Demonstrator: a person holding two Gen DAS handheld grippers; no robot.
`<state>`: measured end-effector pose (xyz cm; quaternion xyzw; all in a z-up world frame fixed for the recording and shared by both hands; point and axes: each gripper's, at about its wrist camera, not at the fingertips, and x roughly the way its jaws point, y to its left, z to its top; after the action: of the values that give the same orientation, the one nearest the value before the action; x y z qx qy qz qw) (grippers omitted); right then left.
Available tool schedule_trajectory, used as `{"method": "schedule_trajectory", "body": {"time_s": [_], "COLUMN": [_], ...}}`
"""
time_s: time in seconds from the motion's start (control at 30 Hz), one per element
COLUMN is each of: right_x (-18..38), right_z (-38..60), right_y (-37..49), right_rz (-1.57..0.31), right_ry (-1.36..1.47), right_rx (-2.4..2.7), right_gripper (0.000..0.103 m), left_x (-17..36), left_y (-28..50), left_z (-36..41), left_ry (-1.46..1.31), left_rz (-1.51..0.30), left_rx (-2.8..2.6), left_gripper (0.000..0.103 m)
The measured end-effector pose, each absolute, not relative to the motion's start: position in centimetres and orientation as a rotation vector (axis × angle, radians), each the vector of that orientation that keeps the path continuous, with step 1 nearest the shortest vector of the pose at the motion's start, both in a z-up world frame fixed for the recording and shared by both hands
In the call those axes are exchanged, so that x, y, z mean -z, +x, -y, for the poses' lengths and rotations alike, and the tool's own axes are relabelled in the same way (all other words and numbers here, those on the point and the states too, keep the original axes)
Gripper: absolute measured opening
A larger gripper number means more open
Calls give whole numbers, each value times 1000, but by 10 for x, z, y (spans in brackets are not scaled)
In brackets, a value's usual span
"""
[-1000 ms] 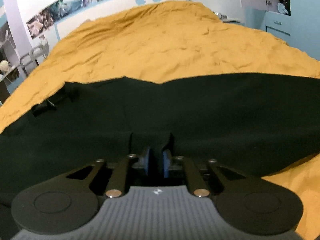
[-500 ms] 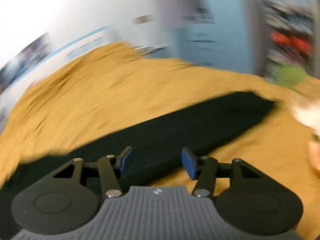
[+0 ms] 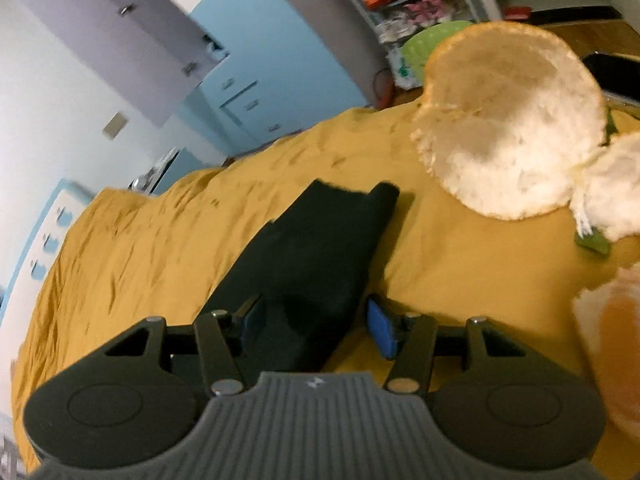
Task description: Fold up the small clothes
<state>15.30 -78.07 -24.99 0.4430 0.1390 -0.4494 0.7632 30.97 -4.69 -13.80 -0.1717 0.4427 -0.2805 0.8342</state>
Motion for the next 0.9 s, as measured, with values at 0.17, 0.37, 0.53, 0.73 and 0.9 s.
{"method": "schedule_trajectory", "body": {"time_s": [0.17, 0.37, 0.53, 0.73, 0.9], "right_x": [254, 240, 192, 116, 74], "right_z": [790, 784, 749, 657, 528], "right_y": [162, 163, 176, 219, 266], "right_rz": [-245, -273, -243, -181, -190], "right_ry": [955, 866, 739, 675, 584], "right_rx": [1006, 996, 888, 577, 258], "right_gripper": [53, 10, 9, 8, 8], "left_x": [143, 143, 136, 128, 128], "left_y": [309, 306, 300, 289, 279], "left_z": [48, 40, 23, -14, -55], "left_ry": [-349, -391, -409, -477, -534], "left_rz": [-941, -933, -914, -877, -838], "left_rx": [569, 563, 571, 560, 533], "left_gripper": [51, 51, 51, 52, 52]}}
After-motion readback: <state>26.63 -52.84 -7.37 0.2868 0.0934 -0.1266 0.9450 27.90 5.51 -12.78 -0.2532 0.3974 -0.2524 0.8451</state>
